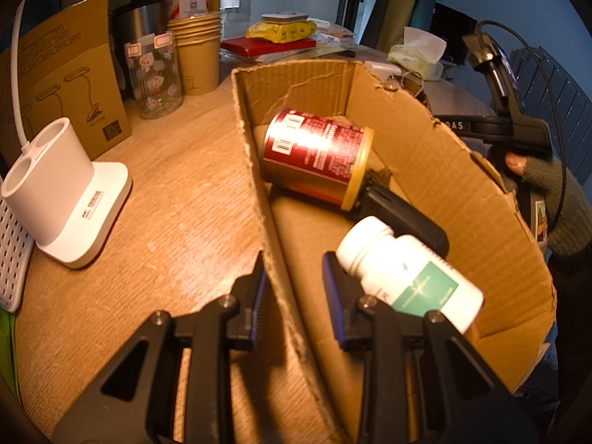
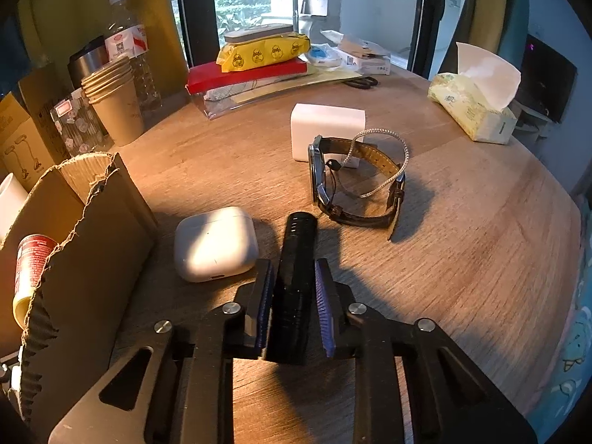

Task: Organize rigid objects
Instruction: 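Close the right gripper around the black flashlight, then lift the flashlight and carry it over the cardboard box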

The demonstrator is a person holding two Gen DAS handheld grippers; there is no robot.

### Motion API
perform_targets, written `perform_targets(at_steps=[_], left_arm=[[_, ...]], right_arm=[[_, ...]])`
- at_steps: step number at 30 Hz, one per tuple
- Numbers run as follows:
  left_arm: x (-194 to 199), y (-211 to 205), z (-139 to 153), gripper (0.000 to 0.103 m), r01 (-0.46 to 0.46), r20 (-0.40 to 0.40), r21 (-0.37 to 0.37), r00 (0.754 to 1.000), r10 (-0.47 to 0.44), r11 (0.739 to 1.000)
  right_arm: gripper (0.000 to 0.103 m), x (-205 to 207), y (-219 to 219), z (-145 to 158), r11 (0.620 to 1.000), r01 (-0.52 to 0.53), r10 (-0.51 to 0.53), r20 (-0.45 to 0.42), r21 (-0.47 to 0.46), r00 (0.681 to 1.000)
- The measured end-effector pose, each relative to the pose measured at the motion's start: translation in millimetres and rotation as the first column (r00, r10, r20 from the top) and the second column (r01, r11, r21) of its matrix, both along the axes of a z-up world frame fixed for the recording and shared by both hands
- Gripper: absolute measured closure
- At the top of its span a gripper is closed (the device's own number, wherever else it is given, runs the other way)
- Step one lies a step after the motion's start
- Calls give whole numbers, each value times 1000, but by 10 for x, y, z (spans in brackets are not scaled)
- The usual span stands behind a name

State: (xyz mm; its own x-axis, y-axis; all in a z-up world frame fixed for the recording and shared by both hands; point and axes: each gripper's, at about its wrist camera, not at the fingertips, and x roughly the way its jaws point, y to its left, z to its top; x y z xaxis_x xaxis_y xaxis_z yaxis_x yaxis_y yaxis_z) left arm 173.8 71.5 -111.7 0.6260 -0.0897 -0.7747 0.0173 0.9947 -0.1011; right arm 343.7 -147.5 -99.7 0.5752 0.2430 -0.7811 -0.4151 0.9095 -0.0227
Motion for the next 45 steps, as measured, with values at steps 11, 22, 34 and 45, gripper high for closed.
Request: perform_targets(at_steps=[11,22,34,45], left_arm=[[0,4,1,73,0,0,0,1000,0,1000],[1,0,1,73,0,0,0,1000,0,1000],[1,0,1,73,0,0,0,1000,0,1000],[1,0,1,73,0,0,0,1000,0,1000]], right_arm=[[82,-135,-23,83,1000,-11,10,41,27,999],[82,-372,-108,287,997,-22,15,84,80,996],[82,-704,-110,683,987,-69,45,160,142,986],[82,-1052,-16,1000,973,-138,95,221,185,971]])
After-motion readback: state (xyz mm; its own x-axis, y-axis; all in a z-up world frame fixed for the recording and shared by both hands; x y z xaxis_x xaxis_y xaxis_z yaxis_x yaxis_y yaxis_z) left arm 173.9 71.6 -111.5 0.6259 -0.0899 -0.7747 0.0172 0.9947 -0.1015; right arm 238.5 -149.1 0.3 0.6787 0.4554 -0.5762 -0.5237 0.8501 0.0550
